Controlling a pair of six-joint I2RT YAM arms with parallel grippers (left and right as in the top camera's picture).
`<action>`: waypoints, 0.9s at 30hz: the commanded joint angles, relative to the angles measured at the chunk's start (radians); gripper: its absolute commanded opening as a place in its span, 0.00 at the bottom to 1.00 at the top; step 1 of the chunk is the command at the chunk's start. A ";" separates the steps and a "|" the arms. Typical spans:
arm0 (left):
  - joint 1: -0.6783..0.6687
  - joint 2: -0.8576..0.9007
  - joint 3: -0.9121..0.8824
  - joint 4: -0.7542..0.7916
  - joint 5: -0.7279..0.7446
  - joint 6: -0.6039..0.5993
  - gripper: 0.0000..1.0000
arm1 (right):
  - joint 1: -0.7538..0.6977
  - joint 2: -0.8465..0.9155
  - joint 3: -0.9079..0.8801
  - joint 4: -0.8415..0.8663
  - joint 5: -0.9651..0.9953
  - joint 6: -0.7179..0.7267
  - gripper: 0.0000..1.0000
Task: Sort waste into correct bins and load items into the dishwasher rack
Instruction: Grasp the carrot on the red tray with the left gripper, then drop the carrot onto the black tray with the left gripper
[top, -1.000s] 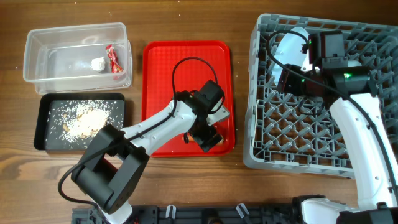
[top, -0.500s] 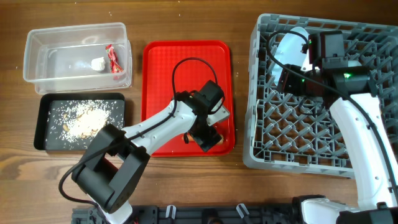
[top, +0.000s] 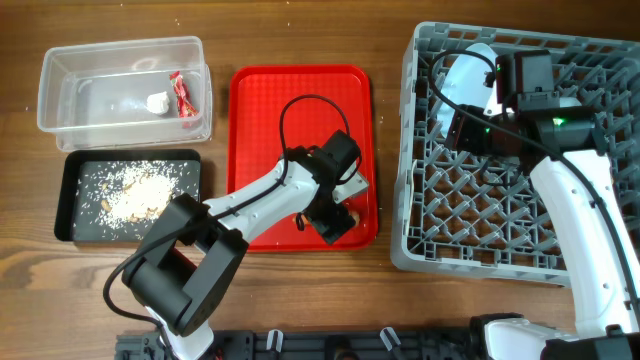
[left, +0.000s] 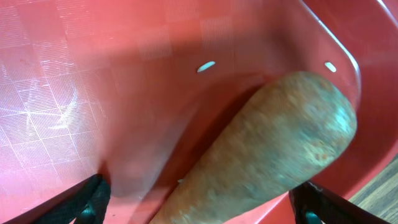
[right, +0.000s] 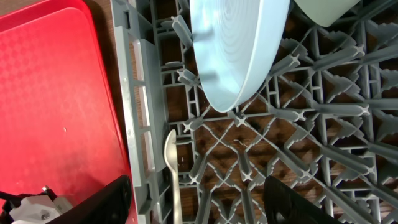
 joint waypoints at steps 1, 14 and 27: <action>-0.004 0.049 -0.014 -0.005 0.036 -0.018 0.87 | -0.003 -0.008 -0.001 -0.001 -0.001 -0.002 0.69; -0.004 0.049 -0.014 -0.038 0.020 -0.018 0.24 | -0.003 -0.008 -0.001 -0.002 -0.001 -0.002 0.69; 0.136 -0.192 0.020 -0.084 -0.062 -0.104 0.04 | -0.003 -0.008 -0.001 -0.013 0.000 -0.002 0.68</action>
